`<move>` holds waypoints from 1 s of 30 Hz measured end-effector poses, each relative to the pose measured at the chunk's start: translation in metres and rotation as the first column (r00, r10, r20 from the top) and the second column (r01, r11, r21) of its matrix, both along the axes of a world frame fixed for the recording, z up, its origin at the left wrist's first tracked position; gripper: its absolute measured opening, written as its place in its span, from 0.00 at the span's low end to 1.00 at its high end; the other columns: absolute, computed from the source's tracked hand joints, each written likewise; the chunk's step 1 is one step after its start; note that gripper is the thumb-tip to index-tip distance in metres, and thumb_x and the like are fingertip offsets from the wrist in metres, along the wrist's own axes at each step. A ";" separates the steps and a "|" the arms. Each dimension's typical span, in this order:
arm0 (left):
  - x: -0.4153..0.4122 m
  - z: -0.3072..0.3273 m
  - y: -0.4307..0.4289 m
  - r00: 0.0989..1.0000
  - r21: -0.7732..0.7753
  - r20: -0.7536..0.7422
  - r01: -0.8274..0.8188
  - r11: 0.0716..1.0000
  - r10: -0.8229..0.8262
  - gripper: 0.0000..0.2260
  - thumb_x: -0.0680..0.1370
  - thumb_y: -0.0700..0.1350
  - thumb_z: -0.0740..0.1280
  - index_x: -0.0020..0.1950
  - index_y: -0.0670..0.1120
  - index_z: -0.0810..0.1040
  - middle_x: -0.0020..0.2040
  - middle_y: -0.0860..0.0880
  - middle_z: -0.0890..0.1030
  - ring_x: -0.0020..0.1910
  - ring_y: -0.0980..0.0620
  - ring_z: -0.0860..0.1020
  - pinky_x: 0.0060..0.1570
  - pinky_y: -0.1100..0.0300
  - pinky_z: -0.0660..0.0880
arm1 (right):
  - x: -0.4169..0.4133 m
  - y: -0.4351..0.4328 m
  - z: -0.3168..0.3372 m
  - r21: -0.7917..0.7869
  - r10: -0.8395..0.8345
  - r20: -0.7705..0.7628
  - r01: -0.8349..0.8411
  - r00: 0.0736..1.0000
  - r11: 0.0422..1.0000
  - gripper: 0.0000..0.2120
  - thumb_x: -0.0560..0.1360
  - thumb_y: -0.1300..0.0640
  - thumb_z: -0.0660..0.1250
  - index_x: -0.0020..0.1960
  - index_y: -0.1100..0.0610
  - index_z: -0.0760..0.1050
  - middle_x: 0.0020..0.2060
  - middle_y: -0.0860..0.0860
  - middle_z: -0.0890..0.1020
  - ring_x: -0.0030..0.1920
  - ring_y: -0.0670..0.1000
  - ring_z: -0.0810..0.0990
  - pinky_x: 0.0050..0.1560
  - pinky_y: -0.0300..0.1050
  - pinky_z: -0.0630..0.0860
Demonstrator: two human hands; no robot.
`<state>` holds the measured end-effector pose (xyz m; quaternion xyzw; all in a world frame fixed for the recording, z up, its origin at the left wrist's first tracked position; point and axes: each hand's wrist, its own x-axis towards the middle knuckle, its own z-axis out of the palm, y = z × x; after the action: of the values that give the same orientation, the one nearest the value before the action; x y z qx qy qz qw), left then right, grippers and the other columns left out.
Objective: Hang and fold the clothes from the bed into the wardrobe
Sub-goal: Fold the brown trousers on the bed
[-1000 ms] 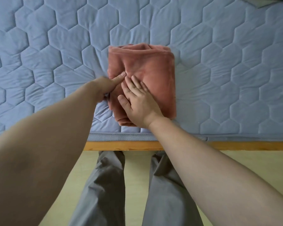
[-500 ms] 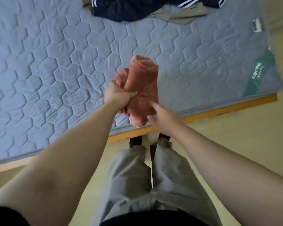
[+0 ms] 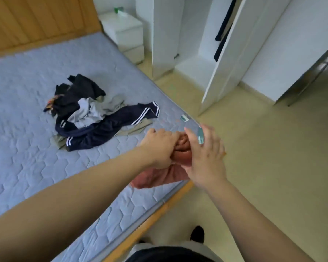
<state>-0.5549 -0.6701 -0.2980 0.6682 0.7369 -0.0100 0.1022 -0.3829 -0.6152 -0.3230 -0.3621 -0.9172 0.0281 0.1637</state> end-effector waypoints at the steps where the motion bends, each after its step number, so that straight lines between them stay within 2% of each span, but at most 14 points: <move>1: 0.013 0.013 0.015 0.995 0.031 -0.058 0.079 0.996 -0.077 0.26 0.72 0.59 0.69 0.66 0.54 0.65 0.57 0.51 0.78 0.59 0.45 0.76 0.58 0.46 0.67 | 0.012 0.015 0.014 -0.065 -0.020 0.033 0.022 0.999 0.998 0.57 0.61 0.42 0.81 0.80 0.44 0.51 0.78 0.56 0.55 0.77 0.62 0.61 0.71 0.64 0.65; 3: 0.037 0.033 0.044 0.971 0.080 -0.157 0.193 0.978 -0.179 0.23 0.71 0.58 0.69 0.62 0.55 0.67 0.54 0.52 0.78 0.56 0.46 0.76 0.52 0.49 0.65 | 0.035 0.048 0.031 -0.236 -0.041 0.079 0.059 0.996 0.970 0.63 0.58 0.39 0.81 0.80 0.39 0.42 0.81 0.49 0.49 0.78 0.55 0.59 0.71 0.60 0.67; 4: 0.051 0.041 0.061 0.958 0.110 -0.186 0.241 0.964 -0.218 0.23 0.70 0.58 0.70 0.61 0.54 0.68 0.53 0.53 0.78 0.55 0.47 0.76 0.50 0.50 0.64 | 0.050 0.066 0.039 -0.300 -0.032 0.083 0.056 0.996 0.952 0.63 0.58 0.39 0.80 0.80 0.38 0.42 0.81 0.45 0.48 0.78 0.52 0.61 0.70 0.58 0.70; 5: 0.065 0.047 0.076 0.946 0.136 -0.206 0.280 0.950 -0.249 0.23 0.70 0.57 0.71 0.61 0.53 0.68 0.52 0.53 0.79 0.54 0.47 0.76 0.50 0.51 0.63 | 0.064 0.082 0.046 -0.343 -0.017 0.068 0.039 0.998 0.939 0.61 0.57 0.39 0.80 0.79 0.38 0.45 0.81 0.43 0.52 0.76 0.49 0.65 0.67 0.56 0.73; 6: 0.079 0.052 0.093 0.935 0.153 -0.224 0.312 0.938 -0.275 0.25 0.69 0.58 0.71 0.61 0.52 0.67 0.51 0.53 0.79 0.53 0.48 0.76 0.50 0.51 0.64 | 0.079 0.099 0.052 -0.376 -0.009 0.031 0.020 0.999 0.926 0.56 0.57 0.39 0.80 0.77 0.37 0.51 0.78 0.40 0.60 0.73 0.47 0.71 0.63 0.54 0.76; 8: 0.110 0.061 0.128 0.919 0.177 -0.254 0.352 0.919 -0.303 0.27 0.69 0.58 0.73 0.60 0.49 0.66 0.49 0.52 0.79 0.51 0.47 0.77 0.51 0.50 0.65 | 0.112 0.131 0.062 -0.429 -0.035 -0.040 0.015 0.999 0.903 0.45 0.56 0.39 0.78 0.69 0.37 0.63 0.63 0.37 0.76 0.60 0.45 0.80 0.54 0.51 0.81; 9: 0.125 0.063 0.147 0.917 0.194 -0.262 0.355 0.914 -0.301 0.28 0.69 0.59 0.73 0.59 0.48 0.65 0.48 0.51 0.79 0.50 0.47 0.77 0.51 0.50 0.65 | 0.129 0.147 0.066 -0.434 -0.060 -0.055 0.030 0.997 0.900 0.39 0.56 0.38 0.77 0.64 0.38 0.67 0.56 0.38 0.79 0.54 0.45 0.82 0.50 0.51 0.81; 11: 0.158 0.067 0.184 0.931 0.237 -0.251 0.324 0.916 -0.264 0.30 0.67 0.61 0.74 0.58 0.47 0.64 0.46 0.50 0.79 0.47 0.47 0.78 0.49 0.51 0.65 | 0.163 0.181 0.076 -0.423 -0.091 -0.045 0.064 0.995 0.904 0.31 0.56 0.37 0.75 0.56 0.39 0.70 0.48 0.39 0.80 0.46 0.45 0.82 0.44 0.51 0.81; 15: 0.218 0.075 0.250 0.962 0.360 -0.204 0.248 0.899 -0.184 0.33 0.66 0.70 0.69 0.58 0.48 0.66 0.46 0.52 0.79 0.46 0.48 0.78 0.49 0.50 0.68 | 0.221 0.249 0.103 -0.373 -0.113 -0.032 0.092 0.993 0.923 0.23 0.59 0.33 0.70 0.48 0.41 0.68 0.45 0.41 0.78 0.42 0.47 0.80 0.41 0.51 0.78; 17: 0.239 0.080 0.275 0.978 0.427 -0.165 0.186 0.885 -0.125 0.37 0.67 0.72 0.66 0.66 0.50 0.67 0.54 0.53 0.80 0.54 0.49 0.77 0.55 0.49 0.69 | 0.241 0.285 0.118 -0.323 -0.100 -0.037 0.082 0.994 0.943 0.20 0.63 0.33 0.68 0.47 0.41 0.67 0.45 0.42 0.77 0.41 0.47 0.79 0.41 0.50 0.78; 20: 0.254 0.082 0.307 0.987 0.457 -0.154 0.119 0.881 -0.054 0.44 0.67 0.72 0.63 0.78 0.51 0.60 0.70 0.51 0.72 0.70 0.45 0.69 0.66 0.46 0.66 | 0.258 0.339 0.137 -0.251 -0.084 -0.051 0.068 0.995 0.966 0.17 0.68 0.35 0.67 0.46 0.44 0.66 0.44 0.43 0.77 0.42 0.49 0.79 0.41 0.51 0.78; 24: 0.258 0.085 0.352 0.993 0.453 -0.121 0.048 0.890 0.008 0.43 0.73 0.66 0.63 0.82 0.54 0.49 0.73 0.49 0.66 0.73 0.39 0.65 0.65 0.43 0.72 | 0.262 0.401 0.151 -0.195 -0.037 -0.046 0.027 0.998 0.980 0.16 0.70 0.40 0.69 0.46 0.44 0.64 0.44 0.44 0.77 0.43 0.51 0.80 0.42 0.53 0.79; 27: 0.248 0.094 0.400 0.997 0.438 -0.082 0.034 0.898 0.003 0.41 0.73 0.56 0.63 0.82 0.54 0.48 0.72 0.50 0.67 0.68 0.42 0.69 0.60 0.46 0.76 | 0.258 0.447 0.158 -0.182 0.018 -0.039 -0.024 0.999 0.983 0.19 0.69 0.38 0.69 0.46 0.44 0.62 0.44 0.44 0.76 0.44 0.52 0.79 0.41 0.52 0.78; 30: 0.229 0.105 0.449 0.997 0.437 -0.082 0.033 0.899 0.004 0.43 0.72 0.51 0.66 0.83 0.52 0.49 0.72 0.51 0.67 0.63 0.45 0.71 0.61 0.50 0.75 | 0.249 0.498 0.171 -0.156 0.082 0.016 -0.078 0.997 0.985 0.23 0.66 0.34 0.71 0.46 0.44 0.61 0.45 0.42 0.73 0.45 0.51 0.78 0.42 0.51 0.76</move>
<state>-0.3258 -0.2211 -0.1926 0.6786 0.7188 0.1281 -0.0805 -0.1338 -0.1175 -0.1517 -0.3369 -0.9278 0.1021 0.1235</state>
